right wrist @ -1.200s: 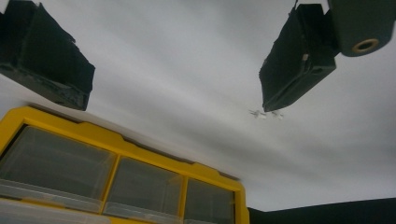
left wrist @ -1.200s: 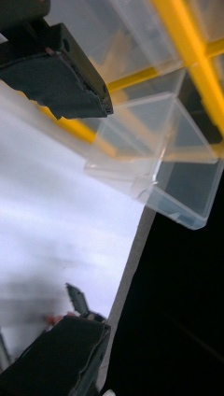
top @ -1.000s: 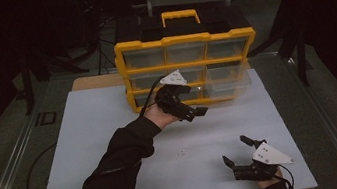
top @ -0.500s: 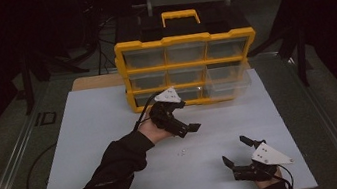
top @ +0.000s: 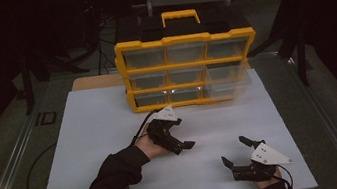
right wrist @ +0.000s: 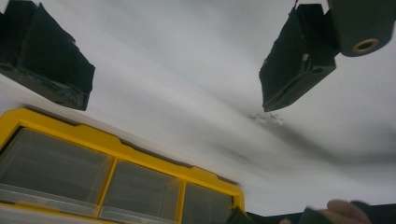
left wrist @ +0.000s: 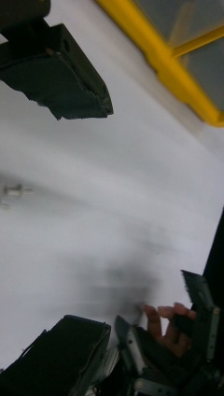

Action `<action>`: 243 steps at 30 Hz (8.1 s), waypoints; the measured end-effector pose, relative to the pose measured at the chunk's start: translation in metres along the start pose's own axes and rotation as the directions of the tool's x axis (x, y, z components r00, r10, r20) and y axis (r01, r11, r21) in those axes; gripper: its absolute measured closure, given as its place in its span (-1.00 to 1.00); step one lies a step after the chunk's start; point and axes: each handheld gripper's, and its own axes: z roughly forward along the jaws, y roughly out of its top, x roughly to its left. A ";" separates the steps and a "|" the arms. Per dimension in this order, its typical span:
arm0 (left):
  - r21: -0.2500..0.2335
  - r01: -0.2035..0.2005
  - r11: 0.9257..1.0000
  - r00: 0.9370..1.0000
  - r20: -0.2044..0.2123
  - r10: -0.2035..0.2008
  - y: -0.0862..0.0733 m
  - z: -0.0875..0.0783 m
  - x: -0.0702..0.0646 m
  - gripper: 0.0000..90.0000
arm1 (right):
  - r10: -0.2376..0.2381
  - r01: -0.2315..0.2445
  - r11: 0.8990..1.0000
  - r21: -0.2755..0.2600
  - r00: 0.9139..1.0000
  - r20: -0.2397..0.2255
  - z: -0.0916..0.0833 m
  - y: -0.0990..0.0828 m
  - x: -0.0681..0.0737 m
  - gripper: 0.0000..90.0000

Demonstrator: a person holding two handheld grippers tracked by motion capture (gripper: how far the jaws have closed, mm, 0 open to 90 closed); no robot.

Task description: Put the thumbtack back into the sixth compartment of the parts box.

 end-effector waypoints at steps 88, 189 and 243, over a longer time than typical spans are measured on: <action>0.115 0.006 0.993 1.000 0.005 -0.006 -0.018 0.024 0.007 0.92 | 0.001 -0.001 1.000 0.010 1.000 -0.012 0.001 -0.001 0.000 -0.79; -0.099 -0.050 0.994 0.997 -0.070 0.043 0.193 0.031 0.031 0.91 | 0.028 -0.028 1.000 -0.013 1.000 0.004 -0.005 -0.001 -0.005 -0.79; -0.086 -0.008 0.996 1.000 0.003 0.009 0.118 -0.010 0.024 -0.99 | 0.012 -0.012 1.000 0.001 1.000 0.011 -0.003 -0.001 -0.001 -0.79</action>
